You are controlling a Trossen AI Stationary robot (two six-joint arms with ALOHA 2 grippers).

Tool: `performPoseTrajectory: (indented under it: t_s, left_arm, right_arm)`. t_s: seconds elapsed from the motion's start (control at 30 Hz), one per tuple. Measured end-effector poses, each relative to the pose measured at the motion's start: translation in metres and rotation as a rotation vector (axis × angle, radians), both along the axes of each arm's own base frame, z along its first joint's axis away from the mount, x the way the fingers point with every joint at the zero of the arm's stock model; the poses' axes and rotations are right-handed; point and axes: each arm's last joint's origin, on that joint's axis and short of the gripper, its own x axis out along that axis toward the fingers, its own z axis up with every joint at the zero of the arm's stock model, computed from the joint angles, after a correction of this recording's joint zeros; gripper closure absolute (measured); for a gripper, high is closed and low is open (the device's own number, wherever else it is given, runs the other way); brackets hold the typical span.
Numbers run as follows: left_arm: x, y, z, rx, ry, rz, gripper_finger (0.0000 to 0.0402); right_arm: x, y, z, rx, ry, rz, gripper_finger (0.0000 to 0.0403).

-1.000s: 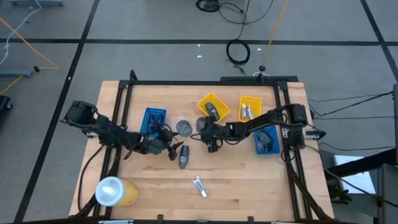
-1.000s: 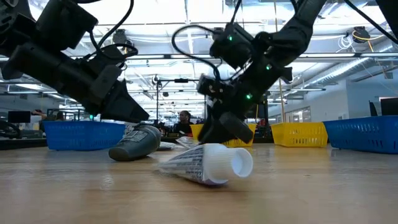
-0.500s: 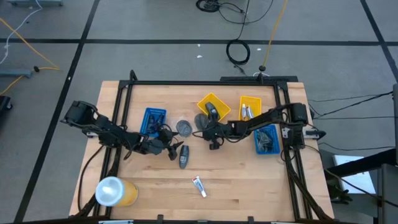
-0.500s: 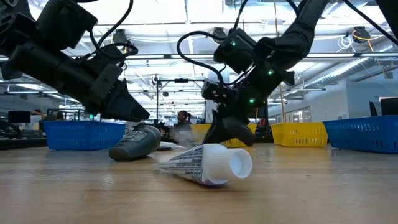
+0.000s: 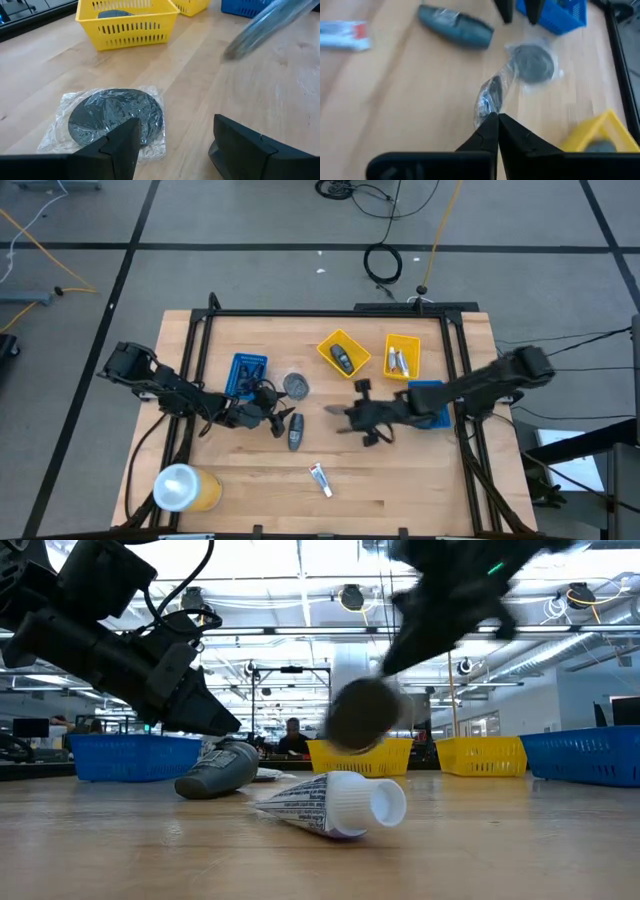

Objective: Pick & Place Travel size toiletries
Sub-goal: Put the right black hairbrush into the right blue bin

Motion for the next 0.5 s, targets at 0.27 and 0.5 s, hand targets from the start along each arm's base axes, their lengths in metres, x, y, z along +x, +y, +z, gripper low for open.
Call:
performPoseTrajectory:
  t_s: [0.27,0.5]
  left_arm:
    - [0.000,0.000,0.000,-0.004,-0.002,0.002,0.0158]
    - [0.000,0.002,0.000,-0.005,-0.002,0.011,0.0158]
  right_arm:
    - [-0.101,0.014,0.043,-0.027,0.046,-0.359,0.0402]
    - [-0.165,0.000,0.042,0.059,0.191,-0.731,0.0403]
